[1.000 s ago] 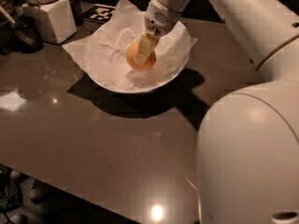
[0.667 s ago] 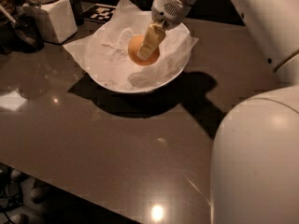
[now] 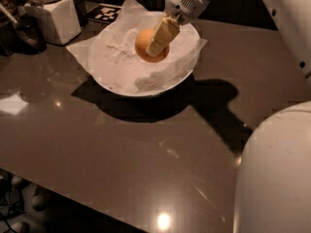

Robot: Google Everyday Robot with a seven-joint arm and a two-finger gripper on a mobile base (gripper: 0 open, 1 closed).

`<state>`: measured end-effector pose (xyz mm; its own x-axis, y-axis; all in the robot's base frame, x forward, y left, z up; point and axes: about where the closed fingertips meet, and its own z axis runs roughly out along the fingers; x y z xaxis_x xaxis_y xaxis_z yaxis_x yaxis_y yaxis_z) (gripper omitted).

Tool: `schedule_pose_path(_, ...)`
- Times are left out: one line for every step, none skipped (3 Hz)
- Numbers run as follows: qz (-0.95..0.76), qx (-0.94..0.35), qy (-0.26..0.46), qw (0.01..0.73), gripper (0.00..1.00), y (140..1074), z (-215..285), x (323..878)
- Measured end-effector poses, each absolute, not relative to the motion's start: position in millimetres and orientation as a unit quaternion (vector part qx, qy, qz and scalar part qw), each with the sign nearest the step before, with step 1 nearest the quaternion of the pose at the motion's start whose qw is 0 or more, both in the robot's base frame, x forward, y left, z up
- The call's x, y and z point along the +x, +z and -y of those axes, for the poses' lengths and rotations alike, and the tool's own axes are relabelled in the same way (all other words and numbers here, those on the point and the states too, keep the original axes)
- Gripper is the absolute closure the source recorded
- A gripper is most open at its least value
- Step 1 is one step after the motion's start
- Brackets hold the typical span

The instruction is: Pick orange from white bowl

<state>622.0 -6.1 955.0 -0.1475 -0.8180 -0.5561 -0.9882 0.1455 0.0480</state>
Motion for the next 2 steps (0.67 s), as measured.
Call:
schedule_pose_path(-0.729,-0.62,0.207,0.205,1.0,954.9,6.0,622.1)
schedule_pose_path(-0.739,-0.608,0.203,0.207,1.0,977.3,21.1,593.8)
